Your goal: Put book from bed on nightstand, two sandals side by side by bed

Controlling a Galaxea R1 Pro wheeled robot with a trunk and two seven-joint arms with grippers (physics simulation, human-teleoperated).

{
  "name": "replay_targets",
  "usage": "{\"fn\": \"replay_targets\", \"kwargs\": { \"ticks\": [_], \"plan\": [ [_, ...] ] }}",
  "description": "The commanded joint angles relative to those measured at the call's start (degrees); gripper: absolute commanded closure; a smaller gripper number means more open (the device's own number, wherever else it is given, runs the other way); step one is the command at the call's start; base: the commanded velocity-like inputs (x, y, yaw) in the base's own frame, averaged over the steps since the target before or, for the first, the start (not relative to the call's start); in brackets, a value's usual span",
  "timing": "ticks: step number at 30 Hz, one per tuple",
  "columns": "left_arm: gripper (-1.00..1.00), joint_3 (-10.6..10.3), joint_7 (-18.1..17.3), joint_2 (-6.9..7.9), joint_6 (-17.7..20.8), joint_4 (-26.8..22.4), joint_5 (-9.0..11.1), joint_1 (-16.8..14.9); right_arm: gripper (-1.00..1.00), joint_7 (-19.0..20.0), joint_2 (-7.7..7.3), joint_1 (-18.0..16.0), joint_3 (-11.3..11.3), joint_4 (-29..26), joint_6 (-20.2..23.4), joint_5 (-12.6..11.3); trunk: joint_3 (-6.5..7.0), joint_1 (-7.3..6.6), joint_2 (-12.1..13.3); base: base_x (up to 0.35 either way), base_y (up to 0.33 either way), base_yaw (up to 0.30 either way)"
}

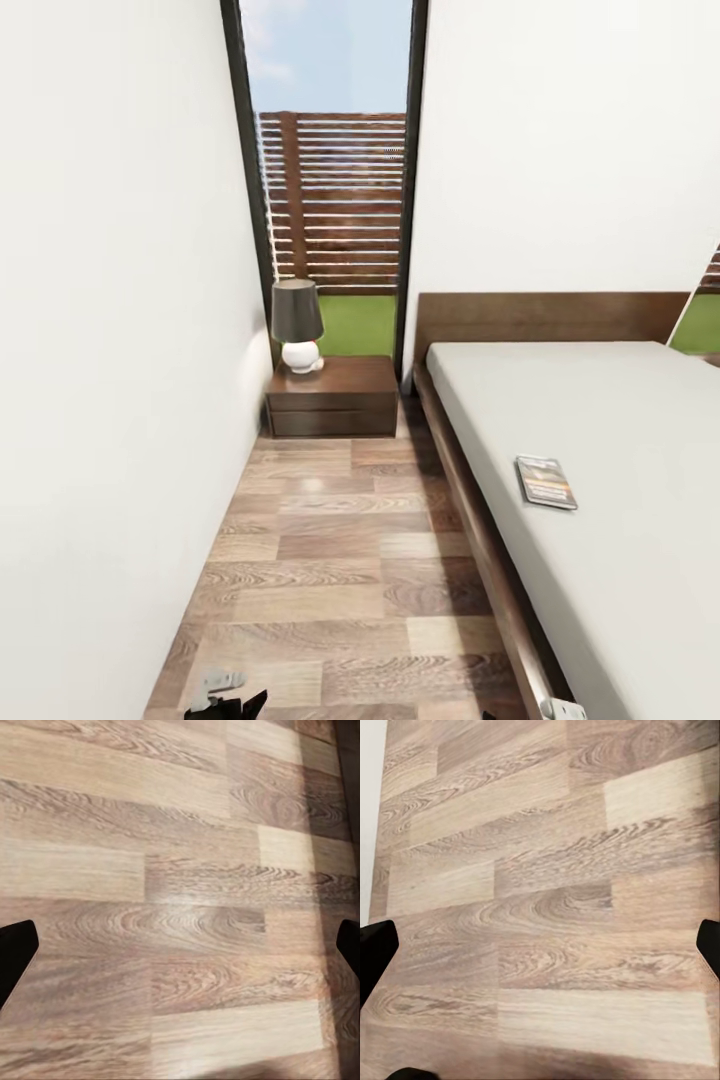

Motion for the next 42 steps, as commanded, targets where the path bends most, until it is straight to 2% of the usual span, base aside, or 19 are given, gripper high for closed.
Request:
{"fn": "replay_targets", "kwargs": {
  "ticks": [1,42],
  "plan": [
    [-1.00,0.5,-0.1,0.01,-0.3,0.1,-0.6,0.0,-1.00,0.3,0.01,0.0,-0.1,0.1,0.0,-0.3,-0.05,0.03,0.0,0.331,0.000,0.000],
    [-1.00,0.5,-0.1,0.00,-0.3,0.1,-0.6,0.0,-1.00,0.3,0.01,0.0,-0.1,0.1,0.0,-0.2,-0.05,0.03,0.0,0.331,0.015,0.000]
  ]
}}
